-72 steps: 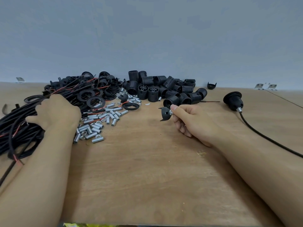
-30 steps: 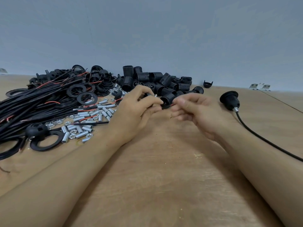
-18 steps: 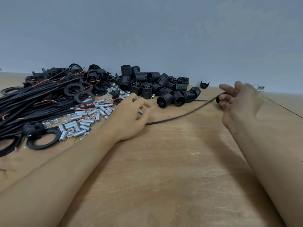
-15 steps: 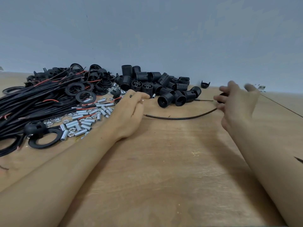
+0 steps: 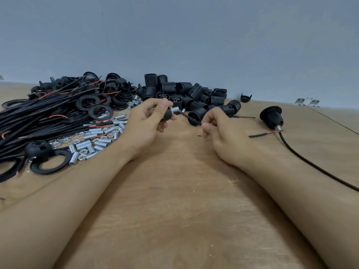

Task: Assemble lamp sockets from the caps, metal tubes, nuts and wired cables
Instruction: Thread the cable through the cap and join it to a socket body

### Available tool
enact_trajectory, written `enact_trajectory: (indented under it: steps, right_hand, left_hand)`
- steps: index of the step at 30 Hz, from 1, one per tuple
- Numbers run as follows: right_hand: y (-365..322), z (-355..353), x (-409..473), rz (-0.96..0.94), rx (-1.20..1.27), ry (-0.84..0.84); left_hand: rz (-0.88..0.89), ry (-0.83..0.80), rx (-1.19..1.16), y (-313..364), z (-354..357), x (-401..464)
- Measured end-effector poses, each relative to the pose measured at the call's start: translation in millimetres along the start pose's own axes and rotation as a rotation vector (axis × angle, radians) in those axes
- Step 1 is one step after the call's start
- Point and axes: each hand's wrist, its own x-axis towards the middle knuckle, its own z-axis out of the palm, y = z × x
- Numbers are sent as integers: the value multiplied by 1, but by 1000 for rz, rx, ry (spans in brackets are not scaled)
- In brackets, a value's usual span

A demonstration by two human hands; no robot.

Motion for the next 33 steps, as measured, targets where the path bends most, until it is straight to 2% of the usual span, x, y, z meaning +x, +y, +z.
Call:
enact_trajectory:
  steps: [3,5,12,18,21,27,33]
  right_hand:
    - [-2,-7,0,-30,144,108]
    - [-1,-8,-1,-34,157,135]
    - [1,-8,-2,-52,188,157]
    - [-6,-10,-6,-190,155,172]
    - [-9,-13,-7,-237,218,201]
    - [-9,-10,-7,-205,112,159]
    - [-7,-11,-6,-169,148,109]
  left_hand:
    - [-160,-5,-367,3,-2,2]
    - [-241,-60,-472,4,-4,3]
    - [-345,-149,-424,6,-3,3]
    - [-432,-150,-596,6,-3,2]
    - [-423,-137,-615,6,-3,3]
    - [-419,-241,-637,6,-1,1]
    - [-418,-241,-609,6,-1,0]
